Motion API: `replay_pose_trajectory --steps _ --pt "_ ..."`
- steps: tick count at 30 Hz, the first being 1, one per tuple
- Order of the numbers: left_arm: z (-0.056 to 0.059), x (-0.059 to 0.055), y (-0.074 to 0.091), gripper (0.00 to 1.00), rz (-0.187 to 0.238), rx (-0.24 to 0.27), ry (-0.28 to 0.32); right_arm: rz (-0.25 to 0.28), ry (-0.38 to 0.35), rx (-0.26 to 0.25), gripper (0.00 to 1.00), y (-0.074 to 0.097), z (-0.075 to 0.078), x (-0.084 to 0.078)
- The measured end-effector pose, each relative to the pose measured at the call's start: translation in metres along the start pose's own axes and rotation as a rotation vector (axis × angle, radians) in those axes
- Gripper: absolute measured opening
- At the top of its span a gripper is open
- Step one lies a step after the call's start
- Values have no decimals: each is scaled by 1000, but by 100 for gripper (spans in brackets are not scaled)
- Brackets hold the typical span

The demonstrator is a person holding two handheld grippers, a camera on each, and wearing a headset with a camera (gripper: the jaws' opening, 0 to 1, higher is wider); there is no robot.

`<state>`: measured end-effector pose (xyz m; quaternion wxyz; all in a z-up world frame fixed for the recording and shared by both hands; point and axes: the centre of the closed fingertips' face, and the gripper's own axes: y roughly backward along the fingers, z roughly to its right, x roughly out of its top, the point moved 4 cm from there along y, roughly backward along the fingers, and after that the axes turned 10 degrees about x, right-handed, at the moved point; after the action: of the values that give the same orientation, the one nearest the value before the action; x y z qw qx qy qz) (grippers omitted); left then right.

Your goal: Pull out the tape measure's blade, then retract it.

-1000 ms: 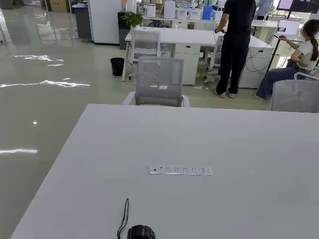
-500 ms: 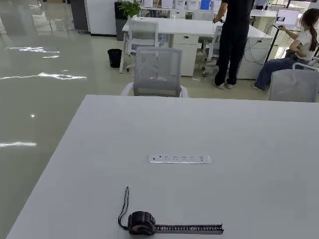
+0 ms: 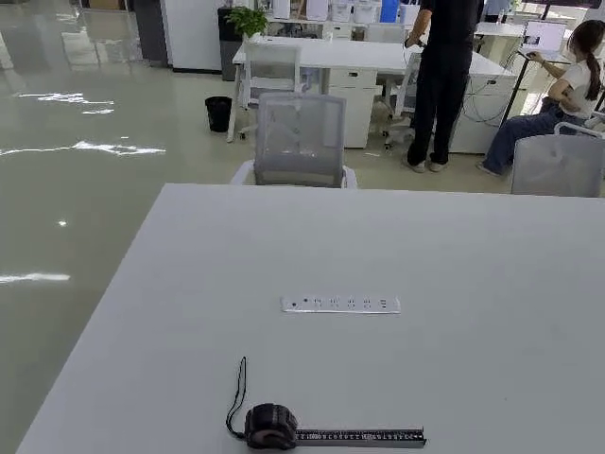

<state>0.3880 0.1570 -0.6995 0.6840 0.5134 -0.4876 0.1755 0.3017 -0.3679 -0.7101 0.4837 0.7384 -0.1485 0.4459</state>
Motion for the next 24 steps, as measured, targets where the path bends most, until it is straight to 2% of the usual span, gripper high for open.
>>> replay_pose_trajectory --steps 5,12,16,19,24 --pt "-2 0 2 99 -6 9 2 9 -8 -20 100 4 9 -2" --pt "-4 0 3 99 -10 16 0 12 8 -27 100 6 9 1" --pt "-5 1 -2 99 -33 33 25 17 31 -25 98 2 14 4" --pt "-2 2 -9 99 -50 42 39 22 33 -17 96 -3 14 11" --pt "9 8 -23 99 -47 17 48 20 42 -8 96 -15 17 18"
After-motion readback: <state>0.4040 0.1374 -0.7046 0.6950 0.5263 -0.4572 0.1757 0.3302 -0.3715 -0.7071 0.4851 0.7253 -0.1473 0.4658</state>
